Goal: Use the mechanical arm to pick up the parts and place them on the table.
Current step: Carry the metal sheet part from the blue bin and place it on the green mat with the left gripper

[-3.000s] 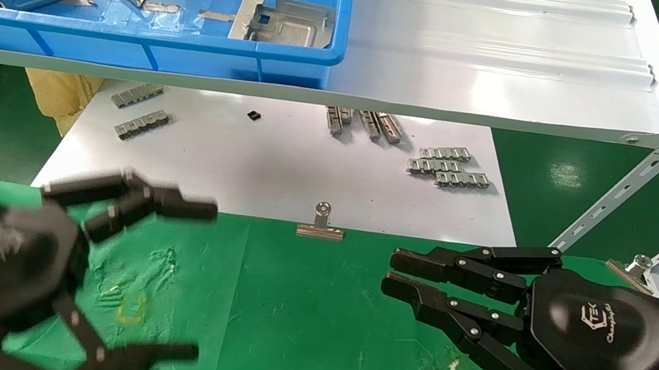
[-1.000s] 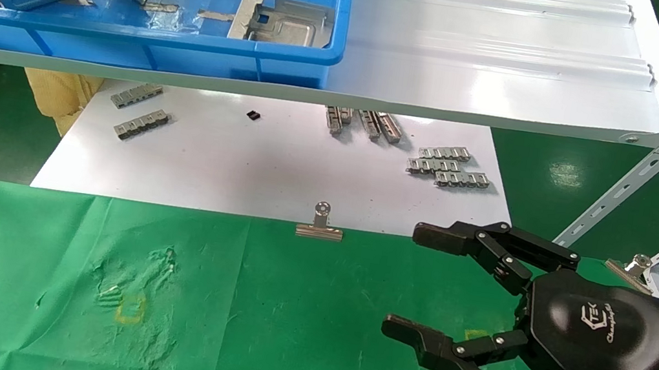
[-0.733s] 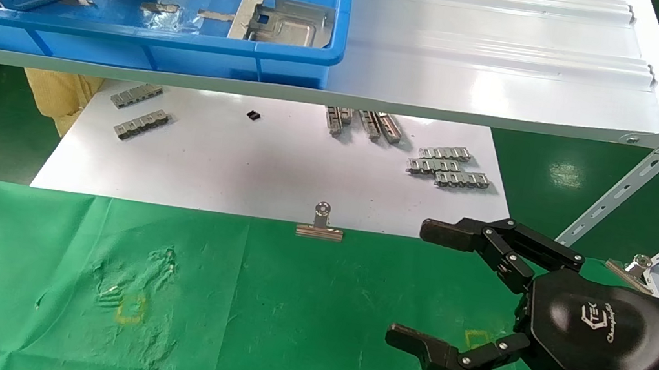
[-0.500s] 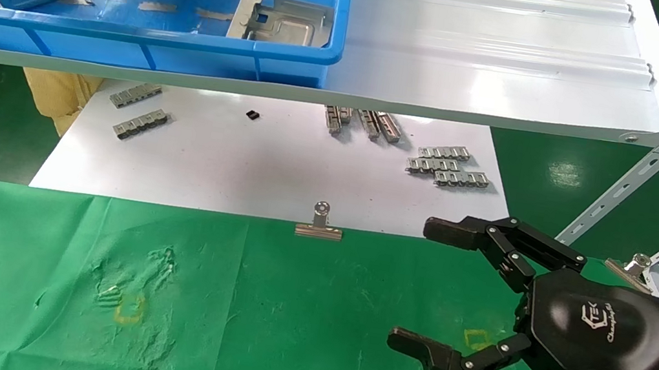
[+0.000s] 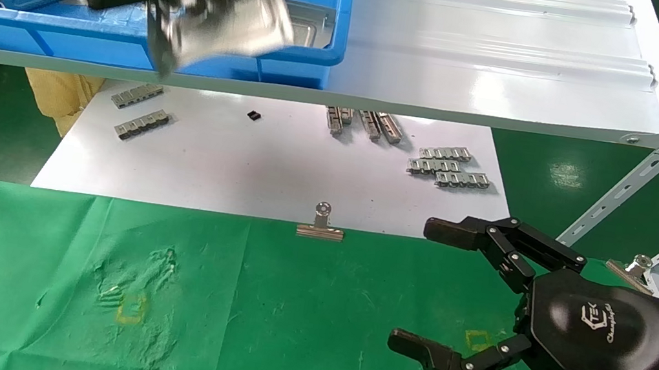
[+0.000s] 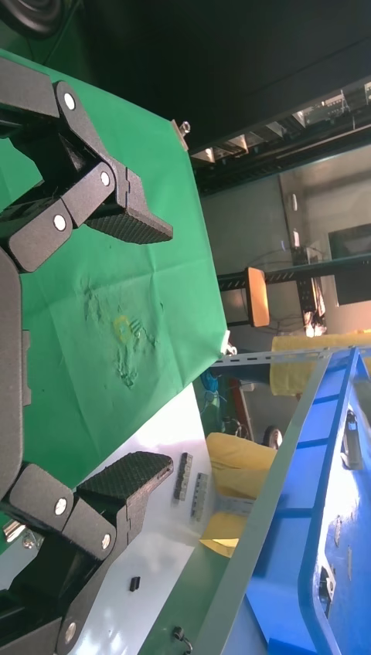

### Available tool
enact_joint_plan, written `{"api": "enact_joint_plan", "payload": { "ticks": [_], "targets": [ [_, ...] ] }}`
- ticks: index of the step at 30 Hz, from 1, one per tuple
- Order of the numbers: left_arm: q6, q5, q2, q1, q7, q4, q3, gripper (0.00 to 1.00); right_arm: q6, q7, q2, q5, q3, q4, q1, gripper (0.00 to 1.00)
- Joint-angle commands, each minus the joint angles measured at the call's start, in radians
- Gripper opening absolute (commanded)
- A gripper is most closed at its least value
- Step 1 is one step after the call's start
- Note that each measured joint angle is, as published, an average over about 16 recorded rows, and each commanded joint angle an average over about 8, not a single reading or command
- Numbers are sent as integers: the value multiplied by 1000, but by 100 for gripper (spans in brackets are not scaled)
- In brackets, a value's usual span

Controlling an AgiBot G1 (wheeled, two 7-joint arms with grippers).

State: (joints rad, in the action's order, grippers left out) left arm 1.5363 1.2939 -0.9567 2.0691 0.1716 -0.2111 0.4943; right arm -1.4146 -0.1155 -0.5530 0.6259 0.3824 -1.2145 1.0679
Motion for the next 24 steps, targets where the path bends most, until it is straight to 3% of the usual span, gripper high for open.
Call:
{"api": "enact_joint_plan", "payload": {
  "ticks": [1,9,14,18,24],
  "targets": [
    [66,-2,6,-7,41,-20,1,0,0,0,0,0,0,0,0,100],
    [72,-209,144,-189,102,-337,95,0,0,0,0,0,0,0,0,100],
    [61,-278,245,-297,199,-490,192,0,0,0,0,0,0,0,0,100],
    [49,-252,274,-356,310,-499,268,0,0,0,0,0,0,0,0,100],
    [38,-199,240,-430,487,-376,346,0,0,0,0,0,0,0,0,100]
  ]
}}
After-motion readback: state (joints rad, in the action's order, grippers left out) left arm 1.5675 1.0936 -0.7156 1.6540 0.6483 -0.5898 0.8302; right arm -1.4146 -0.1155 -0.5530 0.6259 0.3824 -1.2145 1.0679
